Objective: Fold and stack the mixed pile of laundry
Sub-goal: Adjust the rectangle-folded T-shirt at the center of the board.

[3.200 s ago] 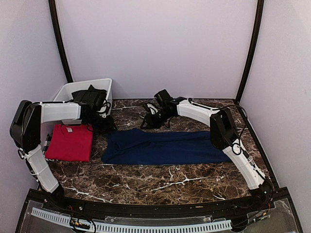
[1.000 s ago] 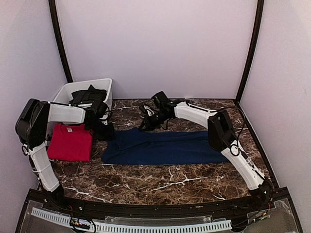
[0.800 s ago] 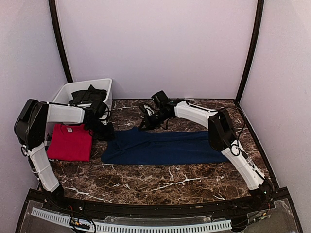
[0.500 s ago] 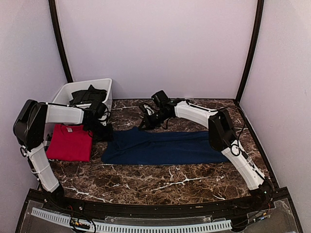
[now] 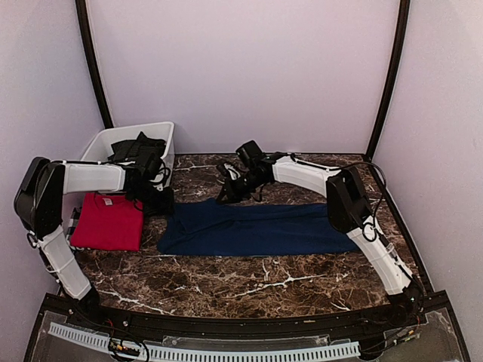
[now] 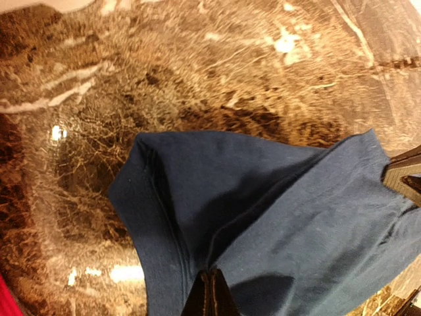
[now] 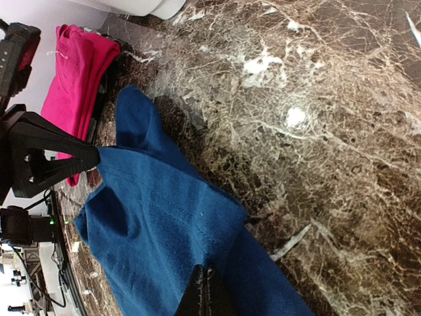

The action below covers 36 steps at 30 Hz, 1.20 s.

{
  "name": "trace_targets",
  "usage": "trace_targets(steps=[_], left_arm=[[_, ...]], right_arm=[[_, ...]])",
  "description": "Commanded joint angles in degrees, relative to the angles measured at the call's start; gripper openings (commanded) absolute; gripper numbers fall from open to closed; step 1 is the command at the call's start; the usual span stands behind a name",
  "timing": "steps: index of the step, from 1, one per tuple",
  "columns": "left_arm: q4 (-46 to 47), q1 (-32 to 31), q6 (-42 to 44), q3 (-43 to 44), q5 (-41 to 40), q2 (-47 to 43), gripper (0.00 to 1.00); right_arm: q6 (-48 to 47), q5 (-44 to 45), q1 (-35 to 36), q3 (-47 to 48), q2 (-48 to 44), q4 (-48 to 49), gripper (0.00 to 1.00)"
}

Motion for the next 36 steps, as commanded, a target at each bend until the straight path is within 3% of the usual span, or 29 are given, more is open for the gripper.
trace_targets(steps=[1,9,20,36], left_arm=[[-2.8,-0.1,2.0,-1.0,0.4,-6.1,0.00],[-4.0,-1.7,5.3,-3.0,3.3,-10.0,0.00],[-6.4,-10.0,6.7,-8.7,1.2,-17.3,0.00],[-8.3,-16.6,7.6,-10.8,2.3,-18.1,0.00]], right_arm=[[-0.6,-0.1,1.0,-3.8,-6.9,3.5,0.00],[-1.0,-0.6,1.2,-10.1,-10.7,5.2,0.00],[-0.5,-0.4,2.4,-29.9,-21.3,12.7,0.00],[0.4,1.9,4.3,-46.7,-30.0,17.8,0.00]])
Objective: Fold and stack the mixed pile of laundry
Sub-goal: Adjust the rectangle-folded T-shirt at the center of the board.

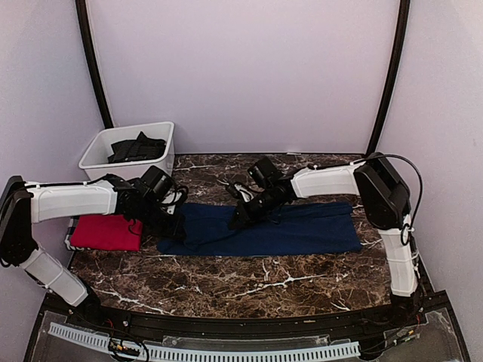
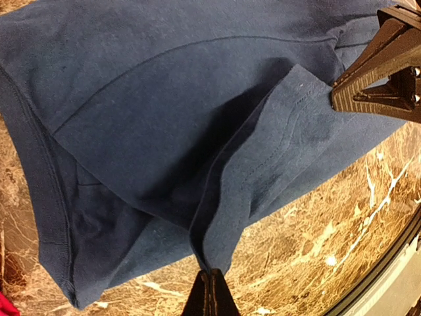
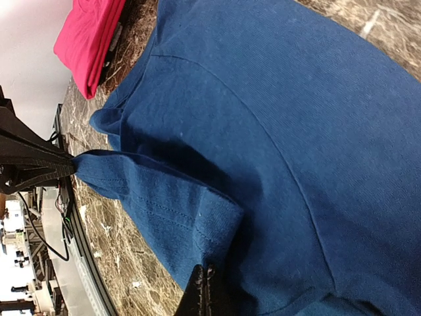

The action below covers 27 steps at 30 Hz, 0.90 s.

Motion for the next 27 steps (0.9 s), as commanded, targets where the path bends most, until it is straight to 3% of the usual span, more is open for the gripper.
trace_targets(steps=[1,16,27], left_arm=[[-1.6,-0.9,1.2,-0.6,0.6,-1.6,0.00],[-3.1,-0.6,1.0,9.7,-12.9,10.0,0.00],[-0.8,-0.2,5.1,11.1,-13.7,7.8,0.00]], right_arm=[[-0.4,1.8,0.4,-3.1,-4.2,2.9,0.00],[1.2,4.5,0.3,-4.6,-2.9,5.5,0.00],[2.9,5.5,0.3,-8.6,-6.4,12.6,0.00]])
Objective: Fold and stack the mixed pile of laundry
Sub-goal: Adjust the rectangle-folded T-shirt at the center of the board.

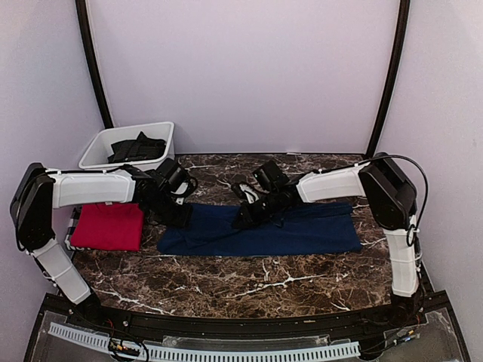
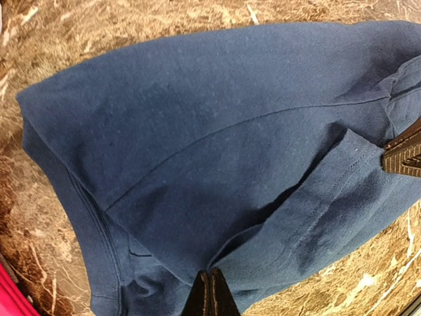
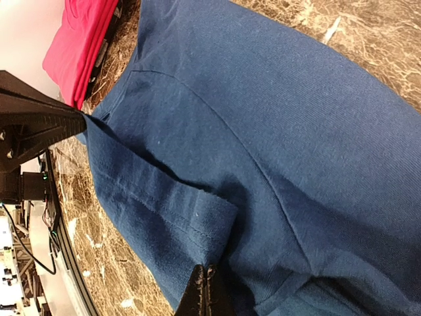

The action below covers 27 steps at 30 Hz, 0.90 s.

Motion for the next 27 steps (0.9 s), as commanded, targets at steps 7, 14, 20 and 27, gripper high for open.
trace_targets(steps=[7,14,20,27], left_arm=[[0.8,1.3,2.6,4.2,-3.7,2.0,0.00],[-1.4,3.0,1.8,6.4,-5.3,7.2,0.01],[-0.9,3.0,4.4,10.1,-0.4,6.1,0.29],[3.6,1.9,7.7,20.8,10.4,9.0,0.42]], right_arm=[[3.2,2.8,0.3,-5.4,-4.1,11.2,0.00],[2.9,4.0,0.3,-2.9,-2.5,4.4,0.10],[-0.6,6.9,-2.4,-7.0,-14.9,-2.5,0.44],[-4.0,9.4,-17.1,-11.6,-22.9,-9.4,0.42]])
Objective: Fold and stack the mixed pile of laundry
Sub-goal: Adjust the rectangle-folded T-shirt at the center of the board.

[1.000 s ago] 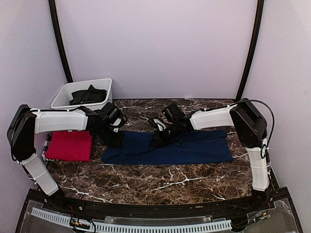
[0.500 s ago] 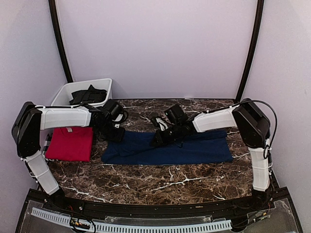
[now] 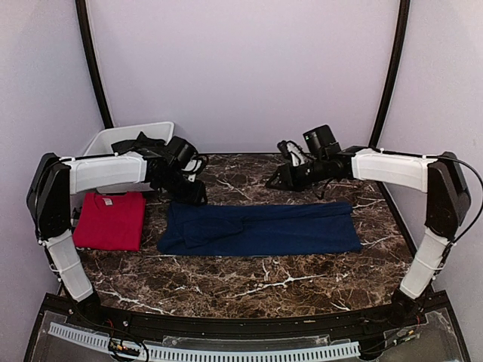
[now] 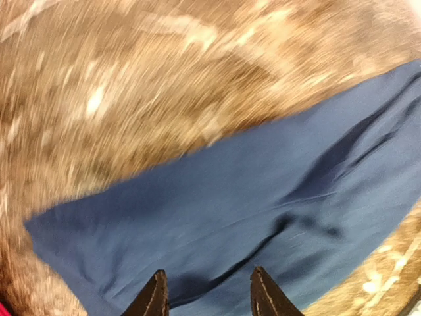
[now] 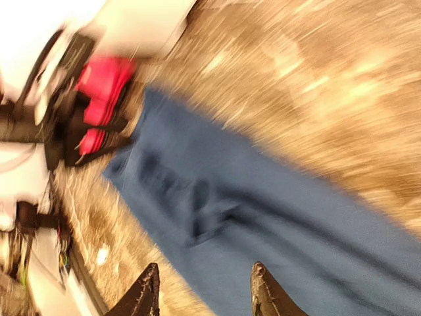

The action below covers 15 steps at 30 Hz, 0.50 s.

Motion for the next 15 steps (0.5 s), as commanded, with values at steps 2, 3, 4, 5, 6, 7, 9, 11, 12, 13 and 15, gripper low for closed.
trace_targets(steps=[2,3,4,5,6,7,9,11,12,13,15], left_arm=[[1.5,-1.6,3.3,12.7,7.2,4.4,0.41],[1.3,-2.2,3.8,14.1,7.9,6.9,0.40],[1.3,-2.5,3.9,16.7,8.4,8.1,0.39],[1.5,-2.9,3.9,19.0,9.5,10.4,0.38],[1.6,-3.2,3.8,20.0,10.1,11.6,0.38],[1.7,-3.3,3.7,21.8,11.0,13.6,0.37],[1.9,-3.8,3.7,23.9,11.7,16.1,0.37],[1.9,-4.3,4.0,25.6,12.2,18.3,0.37],[1.7,-4.5,4.1,26.1,12.3,18.8,0.37],[1.6,-4.6,4.1,27.0,12.7,20.1,0.37],[1.3,-5.0,4.2,28.2,13.1,21.7,0.37]], right_arm=[[-3.7,6.6,-10.9,-1.5,-1.3,-8.0,0.40],[-4.2,7.8,-12.0,-1.3,-1.1,-9.3,0.38],[-4.5,9.2,-13.2,-1.3,-0.7,-10.2,0.37],[-5.0,10.5,-14.1,-1.5,-0.5,-10.8,0.35],[-5.2,11.8,-14.9,-1.6,-0.2,-12.0,0.34],[-5.3,12.9,-15.6,-1.8,0.0,-12.6,0.33],[-5.4,15.1,-16.8,-2.8,0.5,-13.1,0.32],[-5.2,16.7,-18.2,-4.0,0.9,-13.2,0.31],[-5.1,17.1,-18.7,-4.4,1.3,-13.0,0.31],[-5.0,17.9,-19.4,-4.8,1.7,-12.9,0.31],[-4.9,18.6,-20.4,-5.3,3.0,-12.8,0.31]])
